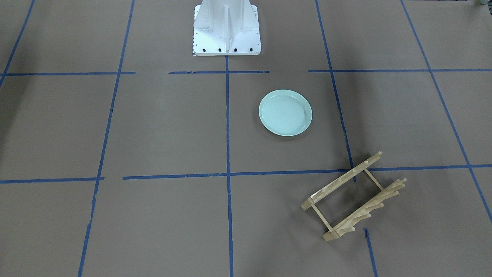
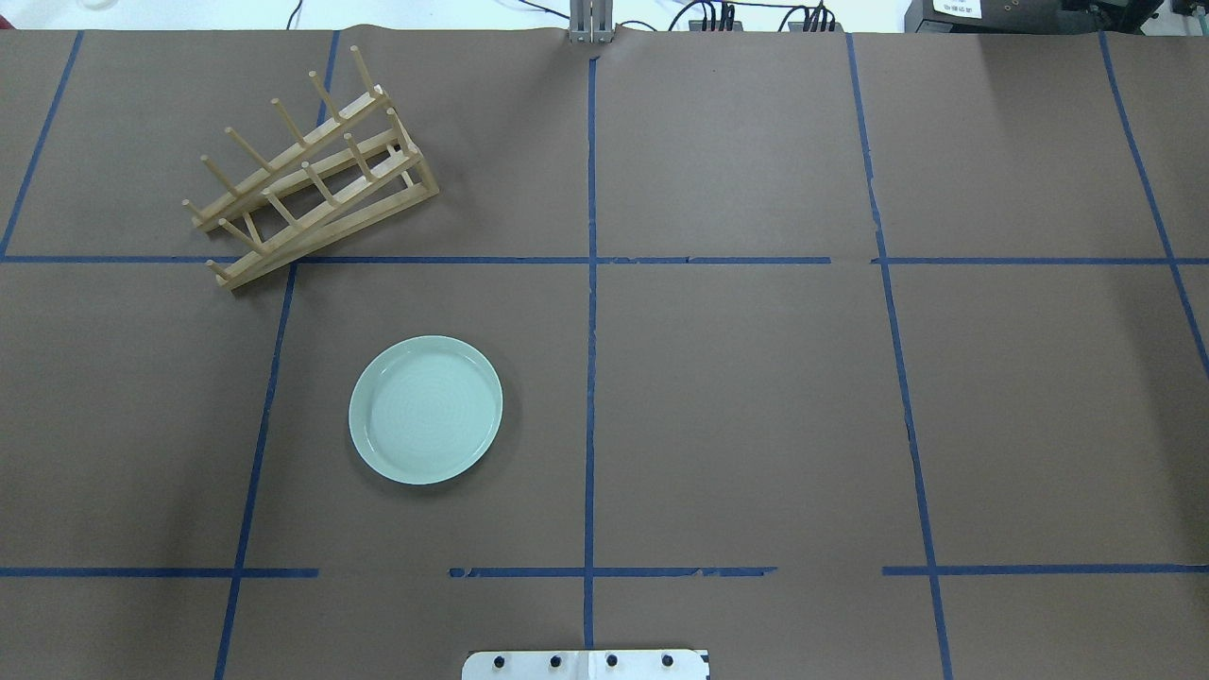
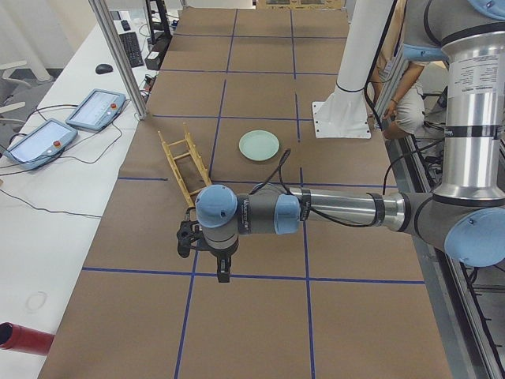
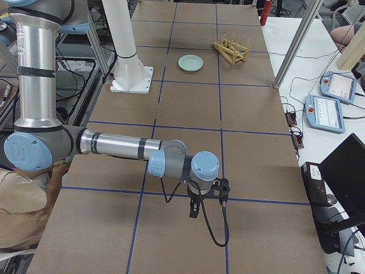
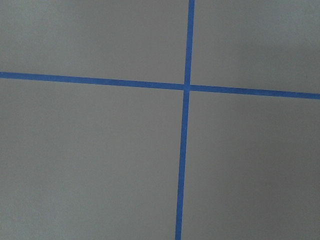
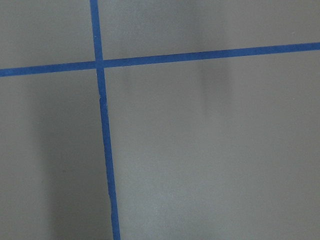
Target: Place plate on table
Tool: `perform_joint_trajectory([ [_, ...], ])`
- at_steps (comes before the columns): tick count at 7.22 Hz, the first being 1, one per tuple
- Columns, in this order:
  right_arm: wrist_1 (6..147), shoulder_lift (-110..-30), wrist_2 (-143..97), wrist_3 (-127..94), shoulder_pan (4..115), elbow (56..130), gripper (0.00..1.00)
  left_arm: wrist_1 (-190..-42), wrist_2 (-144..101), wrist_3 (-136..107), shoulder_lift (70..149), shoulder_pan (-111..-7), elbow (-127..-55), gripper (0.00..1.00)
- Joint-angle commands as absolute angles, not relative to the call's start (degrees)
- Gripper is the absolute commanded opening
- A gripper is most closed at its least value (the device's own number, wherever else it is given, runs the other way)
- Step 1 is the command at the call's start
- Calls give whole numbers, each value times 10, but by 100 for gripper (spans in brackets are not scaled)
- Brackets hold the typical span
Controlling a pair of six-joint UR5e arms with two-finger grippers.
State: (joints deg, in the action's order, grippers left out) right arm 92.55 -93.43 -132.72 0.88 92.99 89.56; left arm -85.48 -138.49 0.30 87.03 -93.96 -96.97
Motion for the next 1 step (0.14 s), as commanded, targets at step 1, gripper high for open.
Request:
perform_joint_trajectory([
  [1, 925, -934, -1327, 9, 930, 896, 100, -855, -1385, 4, 880, -940, -969, 100],
])
